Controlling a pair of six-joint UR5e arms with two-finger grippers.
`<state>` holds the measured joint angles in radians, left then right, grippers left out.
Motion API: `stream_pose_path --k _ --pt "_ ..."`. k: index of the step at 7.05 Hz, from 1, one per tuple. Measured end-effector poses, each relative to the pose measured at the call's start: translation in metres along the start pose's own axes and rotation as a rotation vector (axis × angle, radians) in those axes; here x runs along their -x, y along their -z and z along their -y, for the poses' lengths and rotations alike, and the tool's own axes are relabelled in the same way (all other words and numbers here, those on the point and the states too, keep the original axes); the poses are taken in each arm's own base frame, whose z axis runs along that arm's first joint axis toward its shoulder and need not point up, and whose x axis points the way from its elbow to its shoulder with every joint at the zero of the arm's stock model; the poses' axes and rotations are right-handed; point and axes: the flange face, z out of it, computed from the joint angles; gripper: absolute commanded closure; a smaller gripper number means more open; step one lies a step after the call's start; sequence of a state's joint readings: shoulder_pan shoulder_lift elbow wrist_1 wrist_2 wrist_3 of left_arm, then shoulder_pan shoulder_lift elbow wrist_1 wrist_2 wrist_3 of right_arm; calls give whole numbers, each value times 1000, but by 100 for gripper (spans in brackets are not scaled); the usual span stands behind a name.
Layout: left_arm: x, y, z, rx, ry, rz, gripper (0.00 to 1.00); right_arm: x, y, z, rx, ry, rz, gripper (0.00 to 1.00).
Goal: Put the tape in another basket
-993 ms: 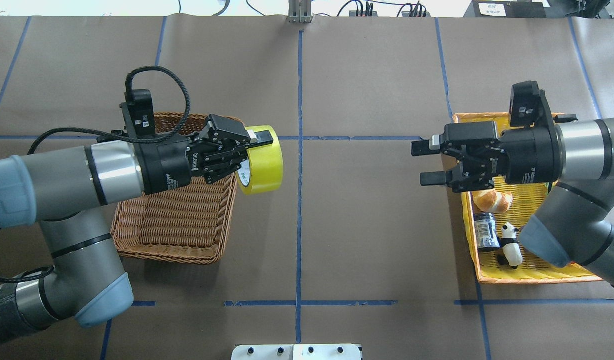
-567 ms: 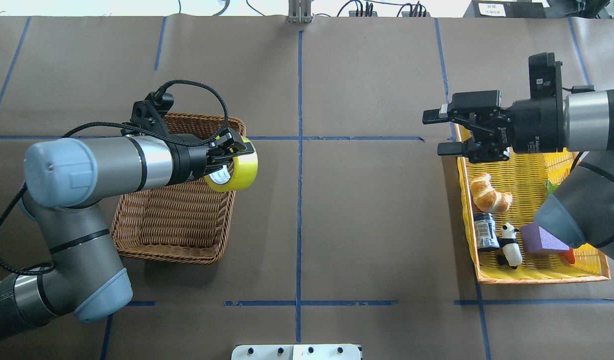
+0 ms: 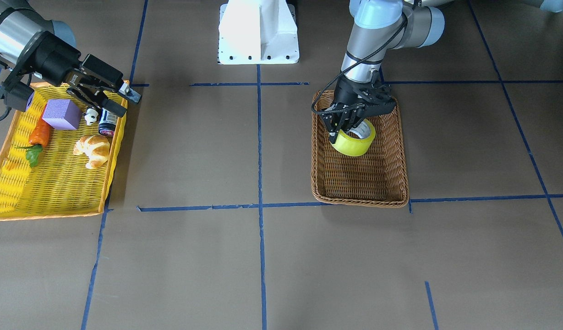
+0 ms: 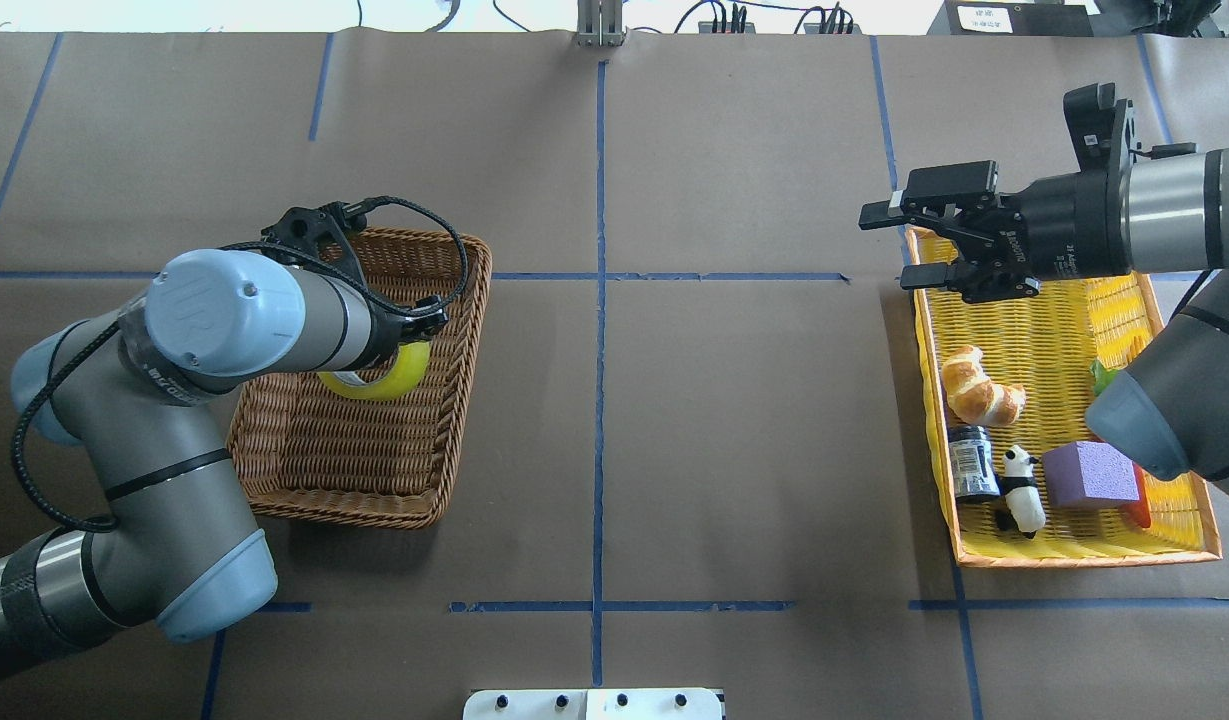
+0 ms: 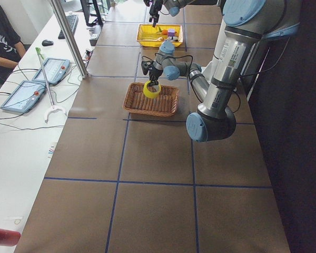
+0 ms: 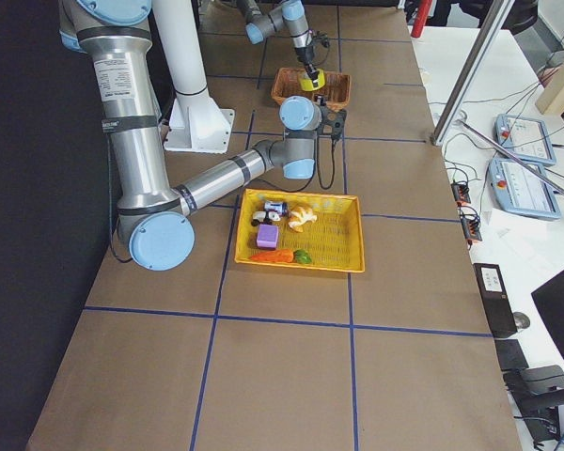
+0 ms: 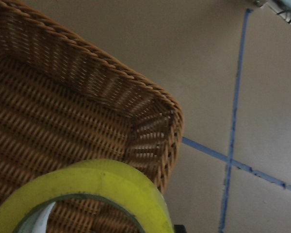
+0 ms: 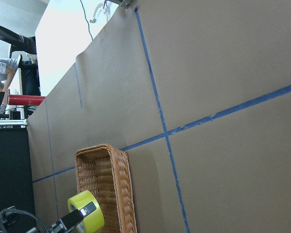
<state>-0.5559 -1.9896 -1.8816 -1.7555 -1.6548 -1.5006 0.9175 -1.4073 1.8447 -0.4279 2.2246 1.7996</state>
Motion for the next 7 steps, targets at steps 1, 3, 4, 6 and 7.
stream_pose_path --k 1,3,4,6,7 --pt "5 -12 1 4 -38 53 100 -5 -2 1 -1 -4 -13 0" --pt "14 -34 0 19 -75 120 97 -11 -12 -1 5 -8 -25 0" --pt "17 -44 -1 26 -80 138 84 -11 -15 -1 7 -8 -26 0" --pt "21 -58 -2 31 -82 159 17 -9 -18 -3 11 -4 -23 0" --pt "22 -60 -2 31 -83 162 0 -8 -19 -3 11 -3 -22 0"
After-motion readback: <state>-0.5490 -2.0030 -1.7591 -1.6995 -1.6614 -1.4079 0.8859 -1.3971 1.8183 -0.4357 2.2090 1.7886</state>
